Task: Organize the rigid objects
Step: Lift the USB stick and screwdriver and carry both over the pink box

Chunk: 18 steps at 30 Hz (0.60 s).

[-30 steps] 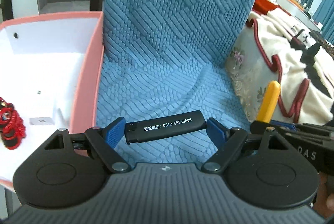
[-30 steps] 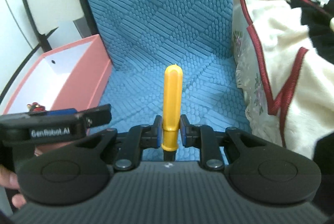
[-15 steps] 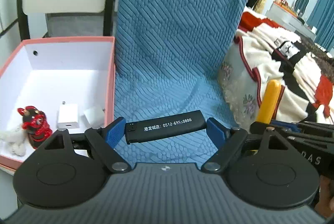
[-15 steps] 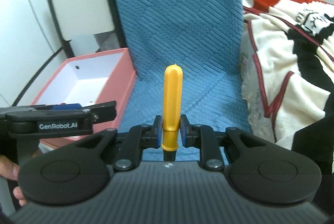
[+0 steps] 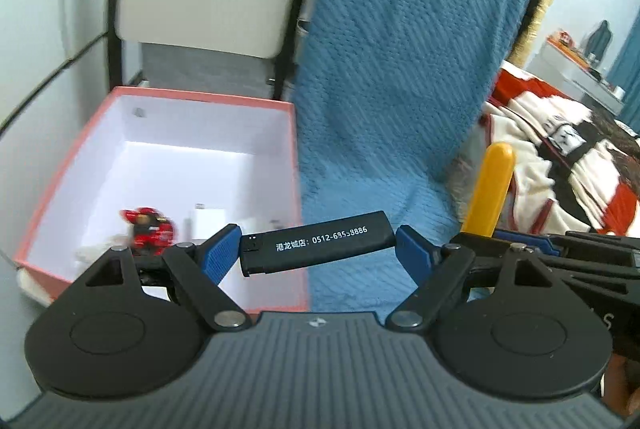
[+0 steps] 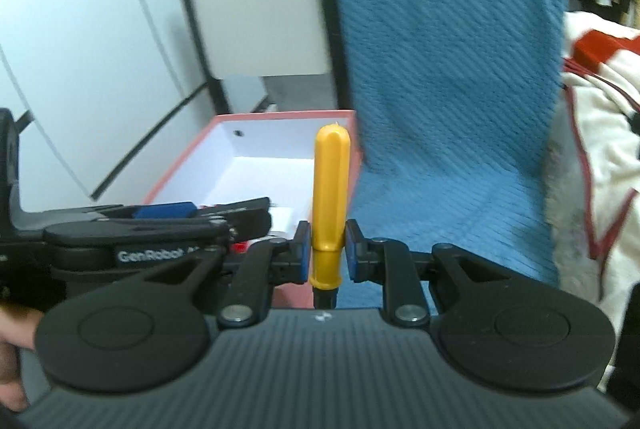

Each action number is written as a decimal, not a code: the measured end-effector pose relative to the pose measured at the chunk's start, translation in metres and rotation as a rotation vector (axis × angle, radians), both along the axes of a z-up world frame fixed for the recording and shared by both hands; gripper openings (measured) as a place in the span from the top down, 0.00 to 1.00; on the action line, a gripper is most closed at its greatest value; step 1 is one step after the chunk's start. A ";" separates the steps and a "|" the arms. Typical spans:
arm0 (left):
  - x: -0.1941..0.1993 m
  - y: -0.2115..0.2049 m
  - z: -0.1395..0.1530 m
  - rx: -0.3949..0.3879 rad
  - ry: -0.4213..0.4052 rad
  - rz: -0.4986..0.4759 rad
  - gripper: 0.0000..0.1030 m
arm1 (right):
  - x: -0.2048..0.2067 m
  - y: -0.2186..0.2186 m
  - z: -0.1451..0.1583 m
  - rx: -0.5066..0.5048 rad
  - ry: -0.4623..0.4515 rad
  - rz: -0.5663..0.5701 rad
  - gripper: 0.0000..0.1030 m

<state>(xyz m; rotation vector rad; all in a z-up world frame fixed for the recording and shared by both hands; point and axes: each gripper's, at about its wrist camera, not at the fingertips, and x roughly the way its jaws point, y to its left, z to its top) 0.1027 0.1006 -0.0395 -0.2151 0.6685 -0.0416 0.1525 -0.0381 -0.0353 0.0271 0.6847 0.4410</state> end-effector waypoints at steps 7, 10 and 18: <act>-0.016 0.054 0.011 -0.003 -0.011 0.077 0.16 | 0.003 0.043 0.014 0.008 -0.011 0.063 0.79; -0.016 0.074 0.011 -0.010 -0.007 0.096 0.16 | 0.006 0.057 0.015 0.004 -0.009 0.081 0.79; 0.004 0.118 0.004 -0.002 0.023 0.132 0.16 | 0.029 0.092 0.006 0.001 0.037 0.100 0.79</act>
